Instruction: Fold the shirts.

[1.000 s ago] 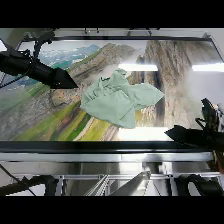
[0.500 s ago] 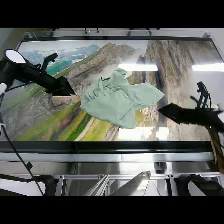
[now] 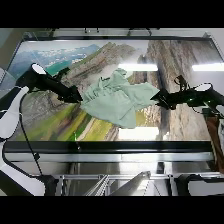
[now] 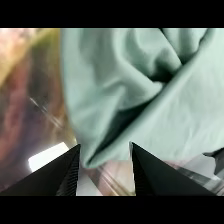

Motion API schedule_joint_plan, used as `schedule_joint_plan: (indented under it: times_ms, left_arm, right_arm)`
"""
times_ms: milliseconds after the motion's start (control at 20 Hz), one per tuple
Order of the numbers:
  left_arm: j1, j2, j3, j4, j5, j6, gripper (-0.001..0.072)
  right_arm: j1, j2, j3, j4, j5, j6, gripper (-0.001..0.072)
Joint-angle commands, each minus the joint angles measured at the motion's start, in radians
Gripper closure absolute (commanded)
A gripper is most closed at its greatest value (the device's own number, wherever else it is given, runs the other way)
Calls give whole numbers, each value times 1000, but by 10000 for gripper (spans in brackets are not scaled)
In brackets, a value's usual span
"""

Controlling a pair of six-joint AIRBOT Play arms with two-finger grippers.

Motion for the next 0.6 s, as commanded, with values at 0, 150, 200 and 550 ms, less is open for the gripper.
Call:
schedule_joint_plan:
  times_ms: [0, 150, 200, 550]
  left_arm:
    - [-66, -51, 0, -5, 33, 11, 373]
    - [-113, -55, 1, -4, 49, 19, 373]
    - [-122, -55, 1, -3, 51, 26, 375]
    - [-58, 47, 3, -275, 51, 105, 698]
  right_arm:
    - [3, -110, 48, 180, 7, -69, 217]
    - [4, -149, 50, 296, 7, -134, 354]
    - [4, -159, 50, 342, 7, -169, 399]
    - [-22, -84, 66, 531, 122, -350, 700]
